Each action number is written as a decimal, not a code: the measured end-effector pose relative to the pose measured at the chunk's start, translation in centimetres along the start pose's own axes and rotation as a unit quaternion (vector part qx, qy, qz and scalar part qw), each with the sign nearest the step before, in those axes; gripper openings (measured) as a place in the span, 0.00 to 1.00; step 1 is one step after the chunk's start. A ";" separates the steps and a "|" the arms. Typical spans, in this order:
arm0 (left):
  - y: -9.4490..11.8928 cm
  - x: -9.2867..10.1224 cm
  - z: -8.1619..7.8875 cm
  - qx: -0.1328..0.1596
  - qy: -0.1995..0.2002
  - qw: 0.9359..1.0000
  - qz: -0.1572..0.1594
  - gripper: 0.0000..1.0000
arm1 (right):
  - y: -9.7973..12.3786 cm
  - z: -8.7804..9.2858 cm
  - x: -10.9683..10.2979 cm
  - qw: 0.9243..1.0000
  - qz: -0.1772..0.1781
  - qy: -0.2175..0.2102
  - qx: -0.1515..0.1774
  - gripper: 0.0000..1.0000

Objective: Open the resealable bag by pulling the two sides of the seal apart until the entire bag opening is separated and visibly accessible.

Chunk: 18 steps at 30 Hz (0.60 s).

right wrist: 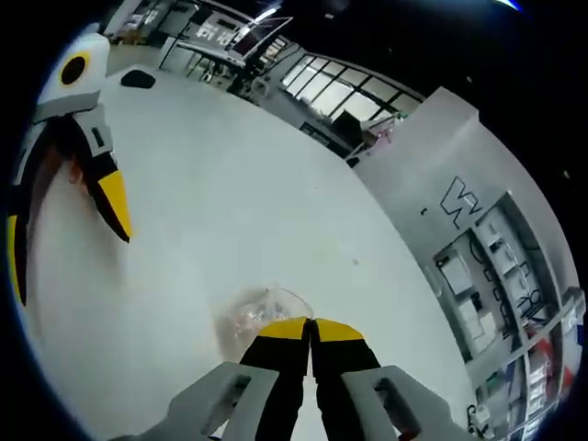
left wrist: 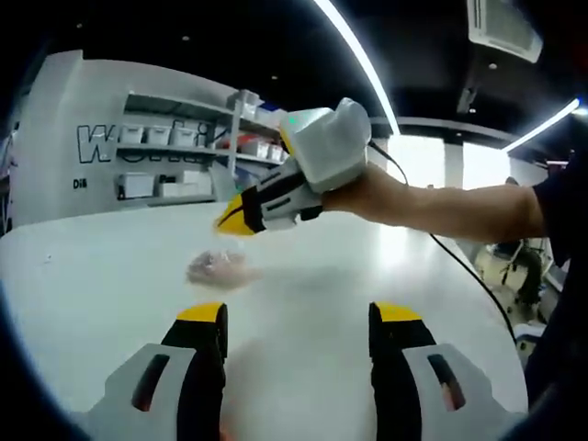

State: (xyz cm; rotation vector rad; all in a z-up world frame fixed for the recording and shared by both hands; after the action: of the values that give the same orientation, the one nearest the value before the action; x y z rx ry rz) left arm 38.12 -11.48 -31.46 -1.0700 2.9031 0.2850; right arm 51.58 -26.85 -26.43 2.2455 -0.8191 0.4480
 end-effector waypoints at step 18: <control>0.1 0.0 -0.1 0.006 0.004 1.000 -0.001 0.62 | 0.7 0.0 -0.8 1.000 -0.016 0.020 -0.013 0.03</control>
State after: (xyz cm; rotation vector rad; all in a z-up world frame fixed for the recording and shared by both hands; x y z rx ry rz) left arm 38.03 -11.48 -31.30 -1.0740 2.9082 0.2639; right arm 50.49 -26.88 -26.50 2.2157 -0.7619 0.4633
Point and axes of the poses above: the point that each gripper's makers call its tool centre point, and the gripper's own axes: y roughly backward along the fingers, x roughly to its right, z roughly out of its underside, the point moved 10 cm from there along y, roughly backward along the fingers, and after that the axes turned 10 degrees about -y, right-handed, at the moved point
